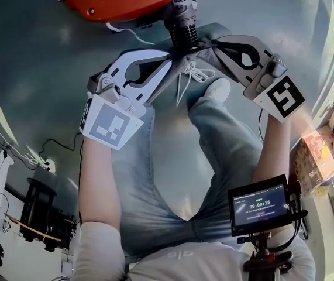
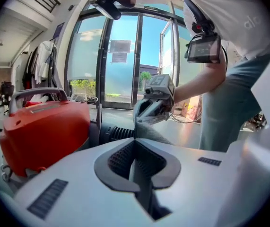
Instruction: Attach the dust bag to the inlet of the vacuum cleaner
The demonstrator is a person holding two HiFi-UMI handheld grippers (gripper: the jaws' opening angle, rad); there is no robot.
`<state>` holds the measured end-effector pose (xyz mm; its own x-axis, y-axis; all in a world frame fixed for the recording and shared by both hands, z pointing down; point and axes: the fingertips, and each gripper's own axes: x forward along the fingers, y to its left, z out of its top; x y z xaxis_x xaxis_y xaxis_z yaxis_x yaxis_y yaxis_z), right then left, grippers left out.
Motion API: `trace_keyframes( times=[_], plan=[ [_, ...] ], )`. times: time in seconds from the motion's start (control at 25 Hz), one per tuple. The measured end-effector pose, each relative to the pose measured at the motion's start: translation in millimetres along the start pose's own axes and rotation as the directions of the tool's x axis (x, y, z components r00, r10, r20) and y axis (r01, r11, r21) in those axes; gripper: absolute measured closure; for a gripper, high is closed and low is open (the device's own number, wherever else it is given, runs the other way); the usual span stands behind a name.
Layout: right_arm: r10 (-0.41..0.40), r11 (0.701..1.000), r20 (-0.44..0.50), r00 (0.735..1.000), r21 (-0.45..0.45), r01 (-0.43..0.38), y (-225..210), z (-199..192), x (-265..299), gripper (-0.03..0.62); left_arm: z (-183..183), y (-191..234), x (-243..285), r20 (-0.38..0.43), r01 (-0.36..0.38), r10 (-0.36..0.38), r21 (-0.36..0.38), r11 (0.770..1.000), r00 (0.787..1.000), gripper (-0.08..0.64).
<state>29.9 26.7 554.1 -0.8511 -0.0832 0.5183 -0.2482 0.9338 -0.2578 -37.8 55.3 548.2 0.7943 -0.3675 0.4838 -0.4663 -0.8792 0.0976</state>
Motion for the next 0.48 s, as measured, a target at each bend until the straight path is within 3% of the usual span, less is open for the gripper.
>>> trace_keyframes(
  times=[0.24, 0.4, 0.48],
  plan=[
    [-0.075, 0.997, -0.037, 0.997, -0.029, 0.074, -5, -11, 5, 0.584, 0, 8, 9, 0.008, -0.069, 0.069, -0.031, 0.997, 0.998, 0.552],
    [-0.112, 0.992, -0.029, 0.993, -0.052, 0.111, -8, -3, 5, 0.584, 3, 6, 6, -0.017, -0.107, 0.107, 0.029, 0.994, 0.994, 0.551],
    [-0.127, 0.991, -0.057, 0.99, -0.038, 0.125, -10, -7, 7, 0.584, 4, 11, 5, 0.007, -0.125, 0.125, -0.029, 0.992, 0.992, 0.551]
  ],
)
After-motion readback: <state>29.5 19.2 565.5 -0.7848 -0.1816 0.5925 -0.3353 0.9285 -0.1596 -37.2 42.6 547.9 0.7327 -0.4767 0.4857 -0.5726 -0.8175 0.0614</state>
